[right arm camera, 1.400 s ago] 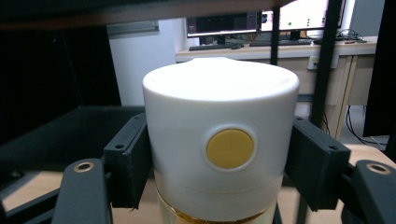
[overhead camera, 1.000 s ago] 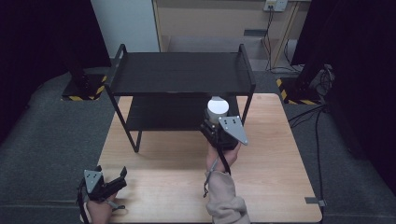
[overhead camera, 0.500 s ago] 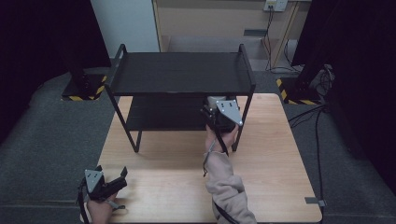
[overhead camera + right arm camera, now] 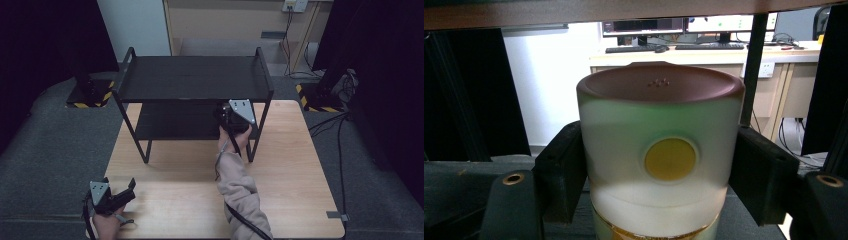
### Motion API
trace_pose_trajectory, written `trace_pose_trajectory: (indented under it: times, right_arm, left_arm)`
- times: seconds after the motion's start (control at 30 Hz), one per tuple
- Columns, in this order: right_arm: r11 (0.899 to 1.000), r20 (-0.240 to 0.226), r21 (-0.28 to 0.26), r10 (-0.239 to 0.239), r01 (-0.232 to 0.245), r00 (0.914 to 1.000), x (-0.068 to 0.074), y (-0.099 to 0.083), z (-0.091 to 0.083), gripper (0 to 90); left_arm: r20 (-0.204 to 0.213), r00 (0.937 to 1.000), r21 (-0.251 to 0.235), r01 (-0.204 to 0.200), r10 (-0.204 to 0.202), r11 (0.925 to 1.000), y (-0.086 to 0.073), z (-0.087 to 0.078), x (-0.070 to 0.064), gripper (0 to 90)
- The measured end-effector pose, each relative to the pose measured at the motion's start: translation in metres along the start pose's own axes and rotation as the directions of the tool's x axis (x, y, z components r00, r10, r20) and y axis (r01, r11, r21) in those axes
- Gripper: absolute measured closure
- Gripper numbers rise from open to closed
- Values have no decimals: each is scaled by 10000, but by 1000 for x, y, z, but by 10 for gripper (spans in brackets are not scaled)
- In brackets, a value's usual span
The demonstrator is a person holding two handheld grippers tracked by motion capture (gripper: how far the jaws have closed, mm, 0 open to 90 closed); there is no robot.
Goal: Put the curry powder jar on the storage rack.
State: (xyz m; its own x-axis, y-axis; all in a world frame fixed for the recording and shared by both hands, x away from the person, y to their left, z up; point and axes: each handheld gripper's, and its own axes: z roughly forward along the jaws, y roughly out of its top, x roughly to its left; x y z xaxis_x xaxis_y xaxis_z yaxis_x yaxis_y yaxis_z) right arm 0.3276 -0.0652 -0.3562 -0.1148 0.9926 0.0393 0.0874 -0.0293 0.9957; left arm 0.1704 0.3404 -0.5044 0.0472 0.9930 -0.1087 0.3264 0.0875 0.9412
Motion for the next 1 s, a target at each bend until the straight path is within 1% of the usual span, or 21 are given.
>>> trace_pose_trajectory:
  times: [0.23,0.3,0.43,0.6,0.63,0.7,0.93,0.97,1.0]
  right_arm:
    - [9999,56,-103,-122,122,9999,3,-3,2,304]
    - [9998,41,-104,-190,191,9998,3,-3,2,304]
    - [9999,105,-56,-133,133,9999,4,-2,2,304]
    - [9997,269,-55,-224,226,9994,10,-2,2,303]
    - [9996,335,-61,-278,280,9991,12,-2,3,303]
    - [9995,396,-7,-320,320,9987,14,-1,3,303]
    - [9998,602,22,-182,181,9980,19,0,1,297]
    - [9997,642,5,-230,230,9977,20,-1,1,283]
    - [9994,682,20,-333,333,9971,21,-1,1,248]
  left_arm:
    - [-223,9991,-86,364,-366,9993,-1,0,0,0]
    - [-205,9993,-42,319,-320,9995,0,0,0,0]
    - [-143,9998,-17,161,-162,9999,0,0,-1,0]
    - [-139,9996,-38,229,-229,9997,0,0,0,0]
    - [-65,9997,-49,226,-226,9997,0,0,1,0]
    - [-66,9997,-52,233,-233,9997,-1,0,1,0]
    - [-36,9997,-42,253,-253,9997,0,0,2,0]
    - [-36,9997,-44,259,-259,9997,0,0,2,0]
    - [10,9996,-50,279,-279,9996,0,0,2,0]
